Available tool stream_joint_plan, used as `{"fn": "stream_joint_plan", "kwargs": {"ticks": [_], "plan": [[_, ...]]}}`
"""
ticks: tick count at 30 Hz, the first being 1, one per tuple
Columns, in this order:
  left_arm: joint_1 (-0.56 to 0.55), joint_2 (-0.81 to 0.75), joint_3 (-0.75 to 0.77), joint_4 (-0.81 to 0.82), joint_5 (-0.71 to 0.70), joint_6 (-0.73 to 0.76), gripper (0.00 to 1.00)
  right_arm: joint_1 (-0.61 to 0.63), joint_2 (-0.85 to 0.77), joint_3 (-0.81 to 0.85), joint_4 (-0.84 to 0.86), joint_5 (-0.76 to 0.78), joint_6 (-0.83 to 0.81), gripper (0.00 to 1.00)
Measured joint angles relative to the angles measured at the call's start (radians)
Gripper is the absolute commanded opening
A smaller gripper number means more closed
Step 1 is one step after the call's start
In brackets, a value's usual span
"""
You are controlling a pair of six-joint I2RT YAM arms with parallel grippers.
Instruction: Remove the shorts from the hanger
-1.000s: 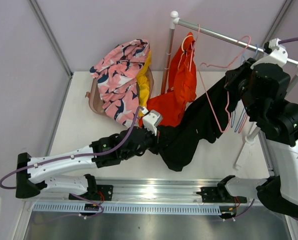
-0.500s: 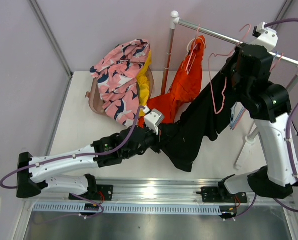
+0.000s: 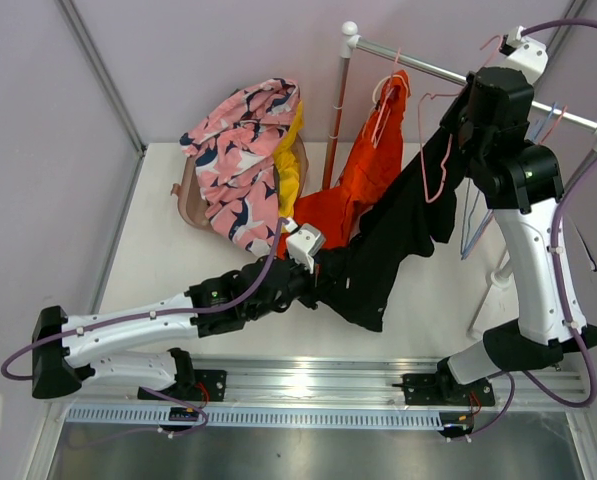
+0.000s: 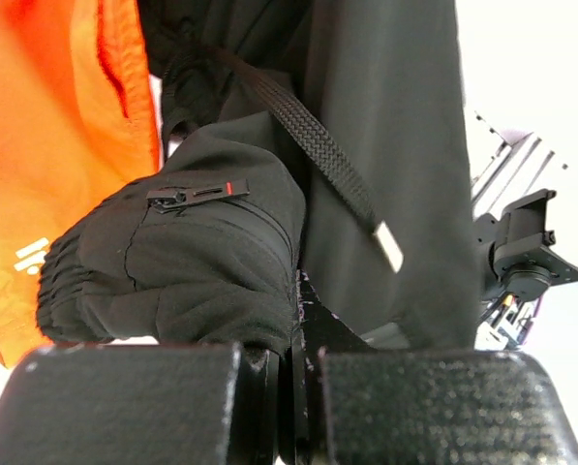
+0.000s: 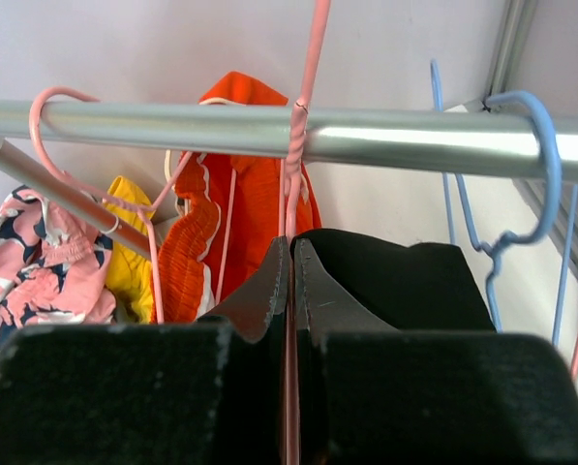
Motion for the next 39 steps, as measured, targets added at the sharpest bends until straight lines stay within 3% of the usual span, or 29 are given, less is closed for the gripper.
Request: {"fn": "stream_joint_plan", "kwargs": {"ticks": [21,24,25,28,39], "plan": [[0.019,-0.007,-0.022,0.002,-0.001,-0.001,0.00,-0.057,-0.016,-0.150,0.043,-0.072,0.022,0.00],[0.019,-0.008,-0.028,0.000,-0.001,-0.003,0.00,-0.059,-0.032,-0.171,0.044,-0.075,0.032,0.38],[0.019,-0.010,-0.032,-0.001,0.000,-0.005,0.00,-0.061,-0.037,-0.174,0.049,-0.074,0.035,0.63],[0.019,-0.017,-0.042,-0.008,0.000,-0.011,0.00,-0.067,-0.056,-0.179,0.071,-0.071,0.028,0.99],[0.019,-0.063,-0.061,-0.056,-0.005,-0.026,0.00,-0.069,-0.147,-0.179,0.090,-0.079,0.026,0.99]]}}
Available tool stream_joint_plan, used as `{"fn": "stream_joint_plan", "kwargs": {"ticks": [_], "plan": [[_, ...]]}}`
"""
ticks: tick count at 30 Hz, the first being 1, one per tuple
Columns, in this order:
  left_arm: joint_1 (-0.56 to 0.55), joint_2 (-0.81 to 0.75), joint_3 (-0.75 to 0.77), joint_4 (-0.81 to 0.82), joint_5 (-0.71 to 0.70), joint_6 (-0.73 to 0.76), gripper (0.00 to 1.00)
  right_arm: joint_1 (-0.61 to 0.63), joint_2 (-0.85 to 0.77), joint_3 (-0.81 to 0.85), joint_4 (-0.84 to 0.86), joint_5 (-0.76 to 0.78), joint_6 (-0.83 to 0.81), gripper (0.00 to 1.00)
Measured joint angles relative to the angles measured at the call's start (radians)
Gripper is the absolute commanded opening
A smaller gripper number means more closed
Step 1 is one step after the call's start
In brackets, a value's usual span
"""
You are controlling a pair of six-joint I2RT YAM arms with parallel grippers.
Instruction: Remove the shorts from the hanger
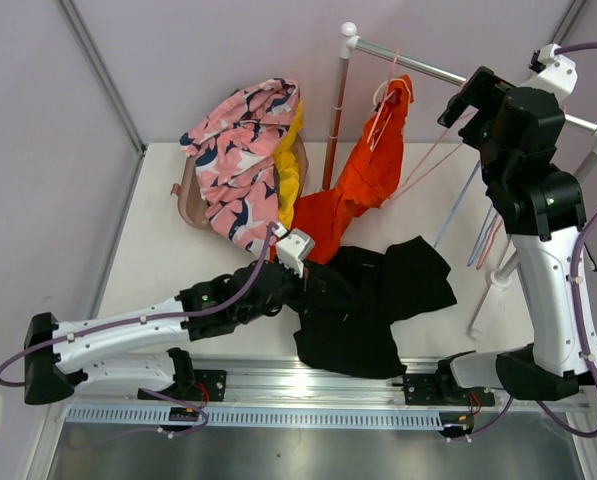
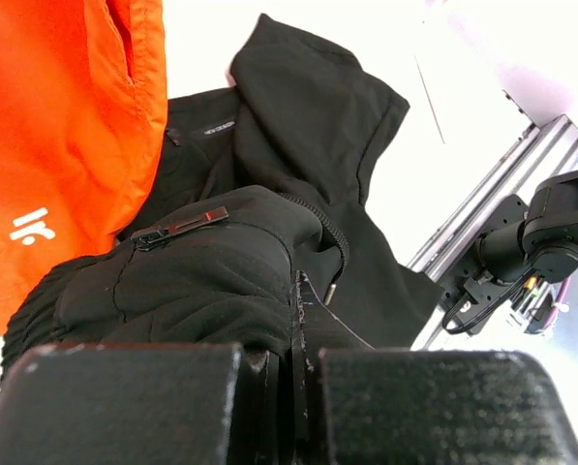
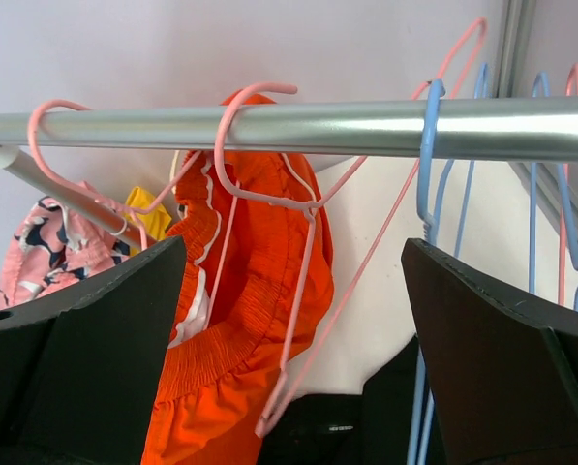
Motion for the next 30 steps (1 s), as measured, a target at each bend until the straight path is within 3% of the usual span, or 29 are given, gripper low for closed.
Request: {"fn": "stream_joint_plan", "kwargs": {"ticks": [8,14,19,23,28,30], "plan": [[0.000,-0.099,0.078,-0.187,-0.064,0.007,0.00,0.000,-0.062,0.000,-0.011,-0.048,0.007,0.99],[0.000,-0.122,0.399,-0.402,-0.196,0.090,0.00,0.000,-0.171,-0.012,-0.027,-0.088,0.019,1.00],[0.035,-0.060,0.758,-0.467,-0.326,0.254,0.00,0.000,-0.280,-0.059,-0.028,-0.105,0.025,0.99],[0.187,0.116,1.129,-0.482,-0.350,0.403,0.00,0.000,-0.344,-0.102,-0.026,-0.106,0.027,0.99],[0.483,0.481,1.714,-0.491,-0.255,0.498,0.00,0.000,-0.406,-0.225,-0.017,-0.139,0.047,0.99],[0.572,0.546,1.728,-0.413,-0.206,0.518,0.00,0.000,-0.420,-0.281,-0.014,-0.174,0.061,0.99]]}}
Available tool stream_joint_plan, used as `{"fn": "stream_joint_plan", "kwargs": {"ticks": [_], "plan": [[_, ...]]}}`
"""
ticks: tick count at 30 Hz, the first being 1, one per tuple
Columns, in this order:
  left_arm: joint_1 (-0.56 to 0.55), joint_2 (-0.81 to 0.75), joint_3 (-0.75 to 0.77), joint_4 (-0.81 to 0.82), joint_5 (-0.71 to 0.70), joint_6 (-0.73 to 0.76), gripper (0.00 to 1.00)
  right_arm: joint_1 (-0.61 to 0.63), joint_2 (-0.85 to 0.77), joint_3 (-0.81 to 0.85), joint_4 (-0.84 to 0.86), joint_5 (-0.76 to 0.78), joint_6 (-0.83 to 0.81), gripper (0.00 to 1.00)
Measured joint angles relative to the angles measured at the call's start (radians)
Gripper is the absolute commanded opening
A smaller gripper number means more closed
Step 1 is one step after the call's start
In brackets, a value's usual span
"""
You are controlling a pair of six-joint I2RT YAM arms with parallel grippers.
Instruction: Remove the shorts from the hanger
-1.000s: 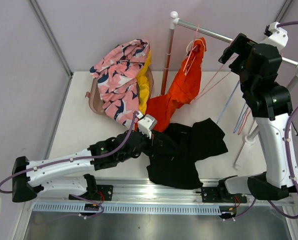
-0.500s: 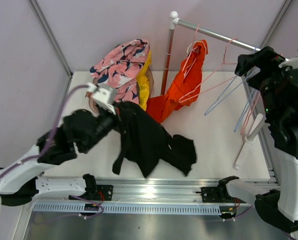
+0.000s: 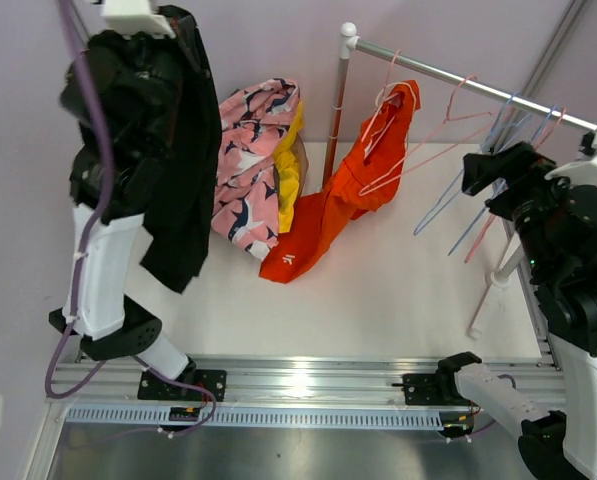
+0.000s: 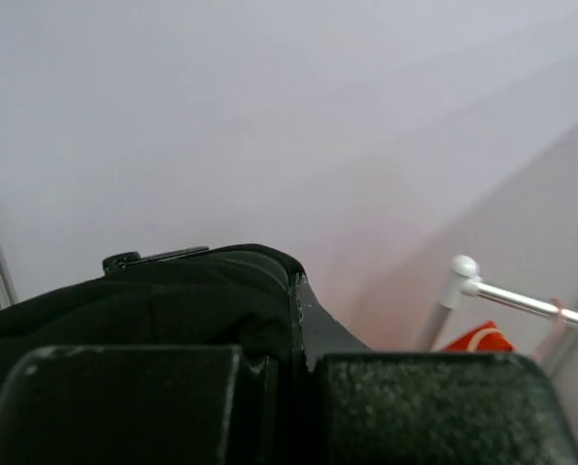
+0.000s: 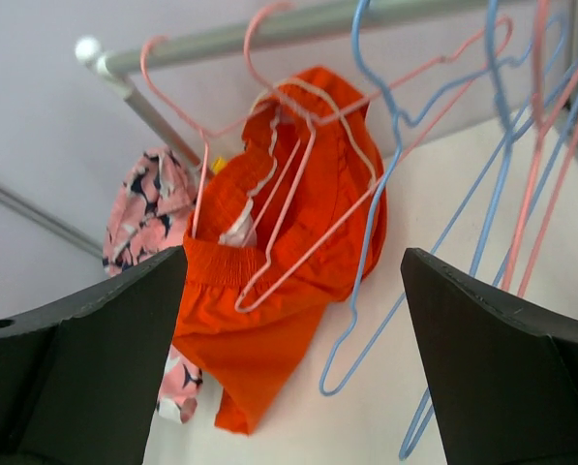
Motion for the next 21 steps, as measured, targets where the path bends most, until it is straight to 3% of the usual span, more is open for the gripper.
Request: {"fn": "stream_joint_plan", "kwargs": {"ticks": [3,8,14,17,21], "plan": [[0.084,0.017,-0.138,0.108,0.083,0.018,0.00,0.000,-0.022,-0.099,0.009,-0.062,0.026,0.99],[0.195,0.272,0.014,0.275,0.209,0.027,0.00,0.000,-0.062,-0.247,0.026,-0.163,0.058,1.00],[0.302,0.477,-0.005,0.453,0.312,-0.022,0.03,0.000,-0.109,-0.307,0.060,-0.275,0.044,1.00],[0.327,0.512,-0.126,0.492,0.290,-0.052,0.99,0.000,-0.124,-0.286,0.095,-0.333,0.030,1.00],[0.332,0.529,-0.283,0.446,0.249,-0.118,0.99,0.000,-0.089,-0.223,0.140,-0.396,0.026,0.99]]}}
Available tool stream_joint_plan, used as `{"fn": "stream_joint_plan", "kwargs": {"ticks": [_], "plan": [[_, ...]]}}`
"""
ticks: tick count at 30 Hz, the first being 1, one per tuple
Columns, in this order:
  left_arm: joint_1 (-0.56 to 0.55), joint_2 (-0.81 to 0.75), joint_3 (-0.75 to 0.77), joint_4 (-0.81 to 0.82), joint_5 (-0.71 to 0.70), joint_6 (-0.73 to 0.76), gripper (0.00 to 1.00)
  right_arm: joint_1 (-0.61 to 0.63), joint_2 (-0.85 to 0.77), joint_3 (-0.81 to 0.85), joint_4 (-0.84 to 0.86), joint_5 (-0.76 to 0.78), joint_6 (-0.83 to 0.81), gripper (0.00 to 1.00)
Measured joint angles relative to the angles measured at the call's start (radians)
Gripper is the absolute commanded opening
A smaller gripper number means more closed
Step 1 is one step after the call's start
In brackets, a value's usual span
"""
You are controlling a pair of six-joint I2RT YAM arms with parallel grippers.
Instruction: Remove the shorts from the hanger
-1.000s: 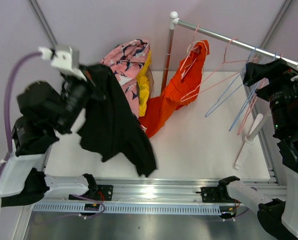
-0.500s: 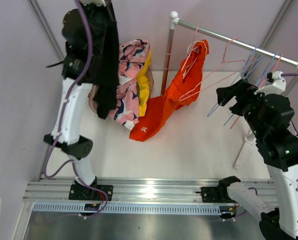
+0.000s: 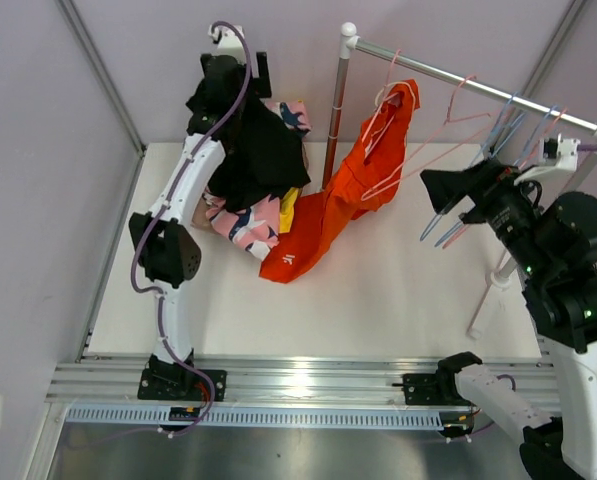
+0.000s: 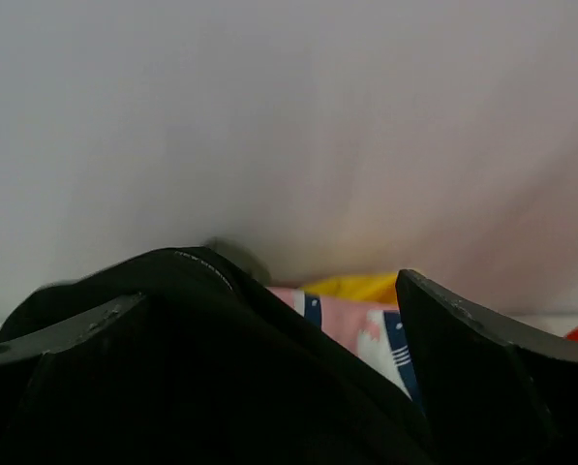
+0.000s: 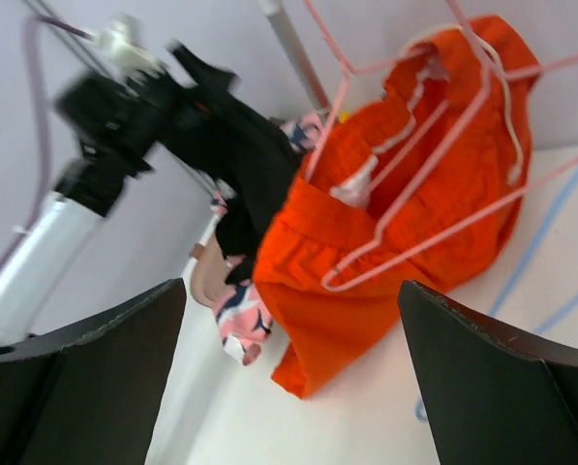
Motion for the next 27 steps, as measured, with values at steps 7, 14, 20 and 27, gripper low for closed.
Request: {"fn": "stream_joint_plan", "kwargs": {"ticks": [7,14,20,27], "plan": [[-0.005,-0.160,-0.423,-0.121,0.008,-0.133,0.99,0.064,0.258,0.231,0.074,-0.031,-0.024,0.98],[-0.078,-0.827,-1.044,-0.171,0.071,-0.177,0.99,0.116,0.522,0.353,0.130,0.020,-0.041,0.77],[-0.153,-1.353,-1.233,-0.190,0.113,-0.204,0.99,0.118,0.666,0.367,0.136,0.130,-0.040,0.68],[-0.153,-1.481,-1.351,-0.346,0.118,-0.219,0.99,0.120,0.698,0.356,0.169,0.205,-0.021,0.44]]}}
